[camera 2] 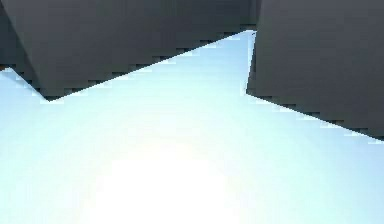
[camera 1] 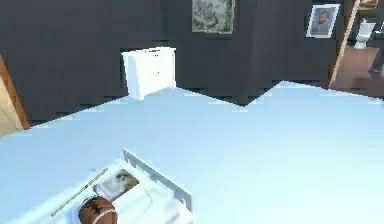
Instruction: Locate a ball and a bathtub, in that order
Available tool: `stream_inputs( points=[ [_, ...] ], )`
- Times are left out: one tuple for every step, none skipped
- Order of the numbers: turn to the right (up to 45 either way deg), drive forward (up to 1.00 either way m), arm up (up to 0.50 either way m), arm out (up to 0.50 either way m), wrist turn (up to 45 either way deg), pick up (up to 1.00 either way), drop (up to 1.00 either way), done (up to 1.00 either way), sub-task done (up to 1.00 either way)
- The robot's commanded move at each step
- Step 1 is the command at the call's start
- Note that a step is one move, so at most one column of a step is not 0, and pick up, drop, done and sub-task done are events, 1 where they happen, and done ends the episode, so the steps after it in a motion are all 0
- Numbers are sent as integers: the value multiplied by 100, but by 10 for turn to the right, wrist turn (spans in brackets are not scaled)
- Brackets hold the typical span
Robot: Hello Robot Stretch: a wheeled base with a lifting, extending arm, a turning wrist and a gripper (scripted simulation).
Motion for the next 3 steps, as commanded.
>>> stream_inputs(
  points=[
    [390, 0, 0, 0, 0, 0, 0, 0, 0],
    [0, 90, 0, 0, 0, 0, 0, 0, 0],
    [-360, 0, 0, 0, 0, 0, 0, 0, 0]
  ],
)
